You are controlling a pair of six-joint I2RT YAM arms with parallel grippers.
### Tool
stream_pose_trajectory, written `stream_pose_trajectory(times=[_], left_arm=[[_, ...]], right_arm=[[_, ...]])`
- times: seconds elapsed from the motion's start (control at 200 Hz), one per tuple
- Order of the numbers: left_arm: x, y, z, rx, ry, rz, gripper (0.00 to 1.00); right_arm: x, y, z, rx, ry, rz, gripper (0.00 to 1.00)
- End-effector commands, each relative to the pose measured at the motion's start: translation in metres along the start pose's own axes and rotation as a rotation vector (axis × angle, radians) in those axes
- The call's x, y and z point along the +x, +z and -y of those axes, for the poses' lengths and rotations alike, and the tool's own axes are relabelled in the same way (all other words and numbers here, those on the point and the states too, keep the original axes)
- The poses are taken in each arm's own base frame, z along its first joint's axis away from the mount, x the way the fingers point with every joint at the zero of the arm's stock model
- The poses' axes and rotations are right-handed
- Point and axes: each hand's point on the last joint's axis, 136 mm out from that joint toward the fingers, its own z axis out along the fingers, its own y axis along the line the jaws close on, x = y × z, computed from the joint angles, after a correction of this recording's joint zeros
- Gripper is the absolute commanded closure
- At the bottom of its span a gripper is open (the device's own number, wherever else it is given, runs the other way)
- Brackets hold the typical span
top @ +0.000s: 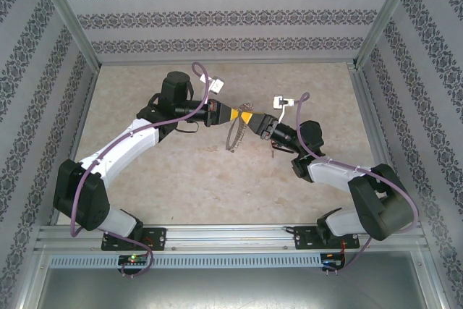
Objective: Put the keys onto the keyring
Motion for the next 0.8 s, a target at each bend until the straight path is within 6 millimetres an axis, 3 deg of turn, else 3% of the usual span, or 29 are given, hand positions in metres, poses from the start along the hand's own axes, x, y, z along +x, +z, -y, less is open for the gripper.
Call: stream_pose_trajectory(times=[0.0,0.185,0.385,0.5,0.63,0.794], left_arm=[[-0.012,0.0,0.008,0.022,0.043,0.032,1.0],[-0.012,0.0,0.007,0.019,0.041,0.034,1.0],[-0.012,0.0,0.008,0.019,0.042,0.035,1.0],[-0.011,0.001,0.007,0.019,0.04,0.033,1.0],[-0.011,0.001,0.007,0.02,0.038,0.032,1.0],[-0.01,0.001,0.007,0.023,0.036,0.029,1.0]], right_arm=[[-0.004,-0.001,-0.019,-0.06,-0.048,0.007,0.7],[-0.002,-0.001,-0.023,-0.077,-0.051,-0.005,0.72],[-0.001,-0.002,-0.026,-0.087,-0.056,-0.013,0.82],[-0.001,-0.002,-0.027,-0.087,-0.059,-0.01,0.82],[-0.005,0.0,-0.029,-0.091,-0.064,-0.004,0.72],[-0.009,0.002,-0.035,-0.108,-0.077,0.0,0.72]])
